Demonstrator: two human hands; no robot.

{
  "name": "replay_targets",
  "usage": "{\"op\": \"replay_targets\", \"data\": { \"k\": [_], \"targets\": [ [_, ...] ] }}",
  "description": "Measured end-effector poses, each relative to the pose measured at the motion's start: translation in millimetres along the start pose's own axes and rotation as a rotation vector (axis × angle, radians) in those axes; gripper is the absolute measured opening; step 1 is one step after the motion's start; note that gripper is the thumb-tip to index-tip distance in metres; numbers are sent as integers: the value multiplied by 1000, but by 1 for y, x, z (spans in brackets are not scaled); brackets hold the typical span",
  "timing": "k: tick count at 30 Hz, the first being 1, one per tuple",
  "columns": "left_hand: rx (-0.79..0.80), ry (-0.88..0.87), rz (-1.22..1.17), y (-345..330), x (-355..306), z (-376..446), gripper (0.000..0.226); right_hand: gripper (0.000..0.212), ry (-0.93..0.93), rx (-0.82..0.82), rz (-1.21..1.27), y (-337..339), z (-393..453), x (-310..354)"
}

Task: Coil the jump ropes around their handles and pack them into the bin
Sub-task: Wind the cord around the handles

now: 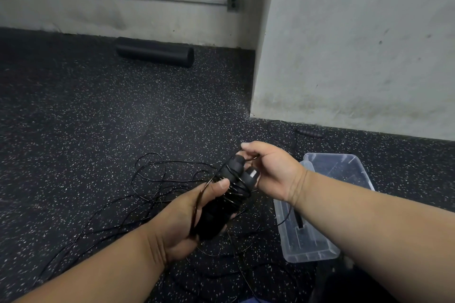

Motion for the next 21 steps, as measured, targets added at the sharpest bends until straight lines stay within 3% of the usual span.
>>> {"op": "replay_targets", "data": {
  "k": [5,10,14,21],
  "targets": [
    [48,78,-97,-2,4,-3,56,23,-27,-154,-52,-4,1,-4],
    [73,109,-198,-6,13,-2,62,14,-28,-196,84,-8,5,-18],
    [8,82,-232,-11,18,-4,52,11,-29,-218,119,-7,5,-23],
    [-114,44,-241,-12,23,-3,80,14,-84,-265,85,-3,10,-24]
  ]
}}
Point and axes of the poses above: each hand's wrist, its own z-axis towards the middle knuckle, its own y-axis out of the back of the hand, x = y × z, the point moved 1 cm from there along z, towards the middle knuckle, and after that the axes turned 12 degrees about -x, right-handed, at the moved point
